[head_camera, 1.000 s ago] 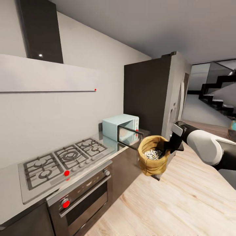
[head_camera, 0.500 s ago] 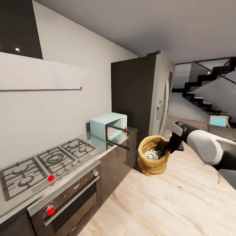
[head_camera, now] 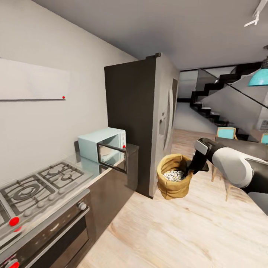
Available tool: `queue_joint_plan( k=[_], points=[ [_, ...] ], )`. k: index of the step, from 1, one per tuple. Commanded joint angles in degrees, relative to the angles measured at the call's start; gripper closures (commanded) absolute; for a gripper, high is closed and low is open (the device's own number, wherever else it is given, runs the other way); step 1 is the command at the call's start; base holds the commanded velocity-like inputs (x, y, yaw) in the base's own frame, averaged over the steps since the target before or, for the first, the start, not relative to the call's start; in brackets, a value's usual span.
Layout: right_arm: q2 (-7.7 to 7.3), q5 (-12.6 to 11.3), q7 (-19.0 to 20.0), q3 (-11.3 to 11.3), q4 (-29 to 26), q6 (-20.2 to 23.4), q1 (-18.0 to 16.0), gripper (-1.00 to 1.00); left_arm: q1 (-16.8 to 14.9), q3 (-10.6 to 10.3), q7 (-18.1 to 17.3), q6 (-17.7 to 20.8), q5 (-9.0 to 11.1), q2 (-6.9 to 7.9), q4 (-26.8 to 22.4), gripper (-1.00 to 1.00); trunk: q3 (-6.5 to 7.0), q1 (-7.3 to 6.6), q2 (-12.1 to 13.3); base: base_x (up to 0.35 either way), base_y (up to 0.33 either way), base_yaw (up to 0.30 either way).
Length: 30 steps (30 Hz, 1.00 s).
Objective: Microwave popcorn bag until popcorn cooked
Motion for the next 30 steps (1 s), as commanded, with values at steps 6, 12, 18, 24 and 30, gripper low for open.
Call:
queue_joint_plan(
  k=[6, 12, 18, 24, 30],
  points=[
    [-0.02, 0.1, -0.4, -0.5, 0.1, 0.0, 0.0, 1.0, 0.0, 0.2, 0.0, -0.1, 0.0, -0.02, -0.1, -1.0, -0.45, 0.02, 0.0, 0.149, -0.277, -0.201],
    [-0.02, 0.1, -0.4, -0.5, 0.1, 0.0, 0.0, 1.0, 0.0, 0.2, 0.0, -0.1, 0.0, -0.03, -0.1, -1.0, -0.92, 0.02, 0.0, 0.139, -0.285, -0.166],
    [-0.02, 0.1, -0.4, -0.5, 0.1, 0.0, 0.0, 1.0, 0.0, 0.2, 0.0, -0.1, 0.0, -0.03, -0.1, -1.0, -1.16, 0.02, 0.0, 0.138, -0.285, -0.041],
    [-0.02, 0.1, -0.4, -0.5, 0.1, 0.0, 0.0, 1.0, 0.0, 0.2, 0.0, -0.1, 0.0, -0.03, -0.1, -1.0, -1.18, 0.02, 0.0, 0.132, -0.285, 0.12],
    [-0.02, 0.1, -0.4, -0.5, 0.1, 0.0, 0.0, 1.0, 0.0, 0.2, 0.0, -0.1, 0.0, -0.03, -0.1, -1.0, -1.18, 0.02, 0.0, 0.123, -0.286, 0.257]
  ],
)
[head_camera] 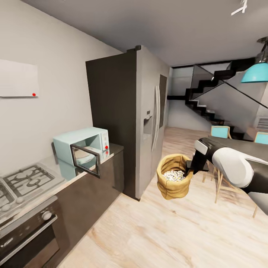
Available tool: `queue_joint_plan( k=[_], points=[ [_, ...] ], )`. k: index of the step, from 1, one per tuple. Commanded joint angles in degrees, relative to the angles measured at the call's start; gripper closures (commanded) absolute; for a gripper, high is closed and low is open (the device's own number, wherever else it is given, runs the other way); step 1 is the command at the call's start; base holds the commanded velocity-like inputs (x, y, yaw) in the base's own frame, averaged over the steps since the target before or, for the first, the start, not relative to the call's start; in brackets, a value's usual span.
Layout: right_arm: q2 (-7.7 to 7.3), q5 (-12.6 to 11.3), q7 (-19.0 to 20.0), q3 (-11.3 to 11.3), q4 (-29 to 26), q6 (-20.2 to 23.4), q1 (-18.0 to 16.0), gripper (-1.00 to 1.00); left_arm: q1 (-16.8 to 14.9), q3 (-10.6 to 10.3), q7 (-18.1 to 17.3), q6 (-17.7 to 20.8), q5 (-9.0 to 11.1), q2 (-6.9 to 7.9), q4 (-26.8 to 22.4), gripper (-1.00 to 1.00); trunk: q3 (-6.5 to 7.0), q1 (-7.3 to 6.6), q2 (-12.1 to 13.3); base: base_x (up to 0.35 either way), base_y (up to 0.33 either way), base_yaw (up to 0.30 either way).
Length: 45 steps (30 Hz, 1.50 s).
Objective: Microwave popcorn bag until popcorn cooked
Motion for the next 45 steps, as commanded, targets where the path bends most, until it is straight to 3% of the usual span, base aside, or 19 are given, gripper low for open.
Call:
queue_joint_plan(
  k=[1, 30, 45],
  points=[
    [-0.04, 0.1, -0.4, -0.5, 0.1, 0.0, 0.0, 1.0, 0.0, 0.3, 0.0, -0.1, 0.0, -0.01, 0.0, -1.0, 0.0, 0.03, 0.0, 0.115, -0.286, 0.26],
    [-0.04, 0.1, -0.4, -0.5, 0.1, 0.0, 0.1, 1.0, 0.0, 0.2, 0.0, -0.1, 0.0, -0.01, 0.0, -1.0, -0.06, 0.03, 0.0, 0.099, -0.283, 0.21],
    [-0.04, 0.1, -0.4, -0.4, 0.1, 0.0, 0.1, 1.0, 0.0, 0.2, 0.0, -0.1, 0.0, -0.01, 0.0, -1.0, -0.06, 0.03, 0.0, 0.099, -0.142, 0.279]
  ],
)
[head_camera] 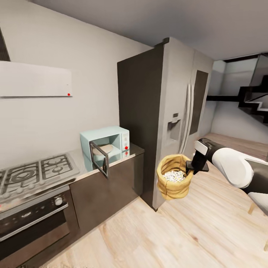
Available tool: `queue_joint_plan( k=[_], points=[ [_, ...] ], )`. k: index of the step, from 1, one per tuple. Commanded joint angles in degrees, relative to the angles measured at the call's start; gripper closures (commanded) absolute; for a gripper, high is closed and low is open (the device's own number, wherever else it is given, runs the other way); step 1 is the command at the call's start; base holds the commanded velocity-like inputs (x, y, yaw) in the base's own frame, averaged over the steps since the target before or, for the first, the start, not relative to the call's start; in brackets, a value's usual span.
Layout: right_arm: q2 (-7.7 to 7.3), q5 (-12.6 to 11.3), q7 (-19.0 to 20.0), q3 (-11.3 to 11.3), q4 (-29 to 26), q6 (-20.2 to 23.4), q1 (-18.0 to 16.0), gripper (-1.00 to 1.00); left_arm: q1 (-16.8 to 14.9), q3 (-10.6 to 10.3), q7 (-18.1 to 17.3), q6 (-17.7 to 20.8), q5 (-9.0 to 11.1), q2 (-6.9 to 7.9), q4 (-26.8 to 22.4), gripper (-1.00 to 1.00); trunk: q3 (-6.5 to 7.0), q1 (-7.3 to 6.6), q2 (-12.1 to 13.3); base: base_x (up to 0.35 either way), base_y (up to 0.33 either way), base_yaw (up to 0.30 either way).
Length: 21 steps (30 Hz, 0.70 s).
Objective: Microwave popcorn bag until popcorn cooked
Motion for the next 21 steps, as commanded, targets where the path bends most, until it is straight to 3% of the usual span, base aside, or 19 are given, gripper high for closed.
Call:
queue_joint_plan(
  k=[1, 10, 13, 17, 21],
  points=[
    [-0.04, 0.1, -0.4, -0.5, 0.1, 0.0, 0.0, 1.0, 0.0, 0.2, 0.0, -0.1, 0.0, -0.01, 0.0, -1.0, 0.0, 0.03, 0.0, 0.12, -0.122, 0.279],
    [0.01, 0.2, -0.5, -0.5, 0.1, 0.1, 0.0, 1.0, 0.0, 0.2, 0.0, -0.1, 0.0, 0.04, 0.0, -1.0, -0.07, 0.03, 0.0, 0.143, -0.14, 0.271],
    [-0.97, -0.6, -0.2, -0.2, -0.1, -0.8, 1.0, 1.0, 0.0, 0.2, 0.1, -0.1, 0.1, -0.8, 0.0, -1.0, -0.07, 0.03, 0.0, 0.0, 0.0, 0.0],
    [-2.25, -1.3, 1.1, 1.5, -0.2, -0.7, 2.3, 1.0, 0.0, 0.2, 0.1, -0.1, 0.1, -0.87, 0.0, -1.0, -0.07, 0.03, 0.0, 0.0, 0.0, 0.0],
    [-3.03, -1.7, 2.4, 1.7, -0.1, -1.9, 3.6, 1.0, 0.0, 0.2, 0.0, -0.1, 0.1, -0.97, 0.0, -1.0, -0.07, 0.03, 0.0, 0.0, 0.0, 0.0]
  ],
)
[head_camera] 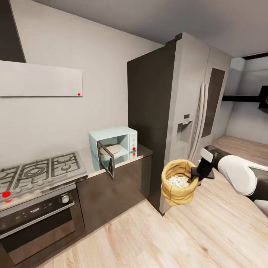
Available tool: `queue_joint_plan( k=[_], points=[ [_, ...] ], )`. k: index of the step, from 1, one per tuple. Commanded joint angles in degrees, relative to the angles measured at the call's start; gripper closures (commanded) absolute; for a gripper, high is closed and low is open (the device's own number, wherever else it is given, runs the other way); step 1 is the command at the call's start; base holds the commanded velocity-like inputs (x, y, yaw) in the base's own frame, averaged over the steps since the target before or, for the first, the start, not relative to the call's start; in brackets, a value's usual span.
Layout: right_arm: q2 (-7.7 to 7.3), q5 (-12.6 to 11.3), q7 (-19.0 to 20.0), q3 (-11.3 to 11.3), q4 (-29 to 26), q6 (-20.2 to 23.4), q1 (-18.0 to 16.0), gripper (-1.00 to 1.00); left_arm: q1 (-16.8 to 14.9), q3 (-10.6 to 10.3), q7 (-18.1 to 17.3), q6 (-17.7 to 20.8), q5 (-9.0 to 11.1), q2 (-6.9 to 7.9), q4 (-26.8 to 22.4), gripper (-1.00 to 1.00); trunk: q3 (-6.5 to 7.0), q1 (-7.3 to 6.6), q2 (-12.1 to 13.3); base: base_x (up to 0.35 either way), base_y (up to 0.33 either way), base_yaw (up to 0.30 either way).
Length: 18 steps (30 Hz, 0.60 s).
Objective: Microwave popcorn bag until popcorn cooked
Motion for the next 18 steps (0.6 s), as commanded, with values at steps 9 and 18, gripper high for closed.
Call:
queue_joint_plan(
  k=[9, 18],
  points=[
    [0.74, -0.1, -0.2, -0.6, 0.2, -2.9, 2.9, 1.0, 0.0, 0.2, 0.0, -0.1, 0.0, -0.02, -0.1, -1.0, 0.0, 0.02, 0.0, 0.0, 0.0, 0.0],
    [1.13, -0.4, -11.1, -8.3, 0.3, -6.4, 4.7, 1.0, 0.0, 0.2, 0.0, -0.1, 0.0, -0.02, -0.1, -1.0, 0.0, 0.02, 0.0, 0.0, 0.0, 0.0]
  ],
)
